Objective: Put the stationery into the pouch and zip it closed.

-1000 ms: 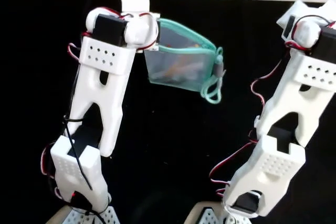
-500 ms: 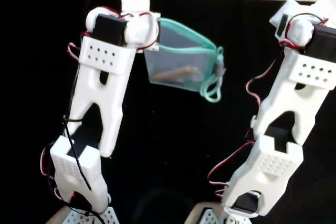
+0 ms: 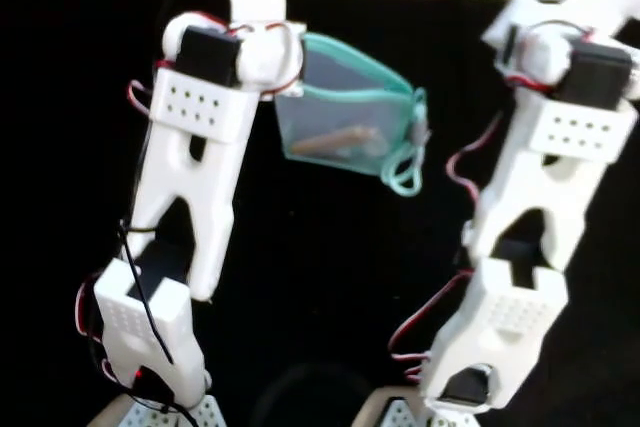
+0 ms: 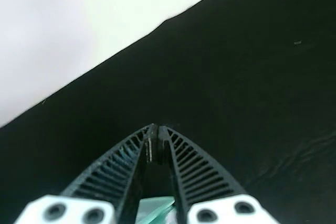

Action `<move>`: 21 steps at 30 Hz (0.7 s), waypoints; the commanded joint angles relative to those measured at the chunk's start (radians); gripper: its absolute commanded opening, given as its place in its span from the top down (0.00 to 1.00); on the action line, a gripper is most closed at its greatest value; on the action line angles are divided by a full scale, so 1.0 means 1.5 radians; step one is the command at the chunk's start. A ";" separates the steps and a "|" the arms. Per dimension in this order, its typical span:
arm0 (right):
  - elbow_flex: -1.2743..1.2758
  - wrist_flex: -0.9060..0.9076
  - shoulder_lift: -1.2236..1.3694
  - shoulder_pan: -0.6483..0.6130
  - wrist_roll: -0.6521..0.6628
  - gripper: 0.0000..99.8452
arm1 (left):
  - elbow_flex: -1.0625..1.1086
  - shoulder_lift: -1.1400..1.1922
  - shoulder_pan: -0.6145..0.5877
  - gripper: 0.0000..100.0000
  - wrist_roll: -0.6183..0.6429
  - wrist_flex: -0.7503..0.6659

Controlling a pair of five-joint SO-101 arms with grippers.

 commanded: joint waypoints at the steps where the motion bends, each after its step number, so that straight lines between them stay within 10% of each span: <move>1: 0.071 0.010 -0.070 -0.044 0.007 0.99 | 0.002 0.015 0.009 0.99 -0.004 -0.002; 21: 1.063 -0.271 -0.805 -0.064 0.220 0.99 | 0.002 0.015 0.009 0.99 -0.004 -0.002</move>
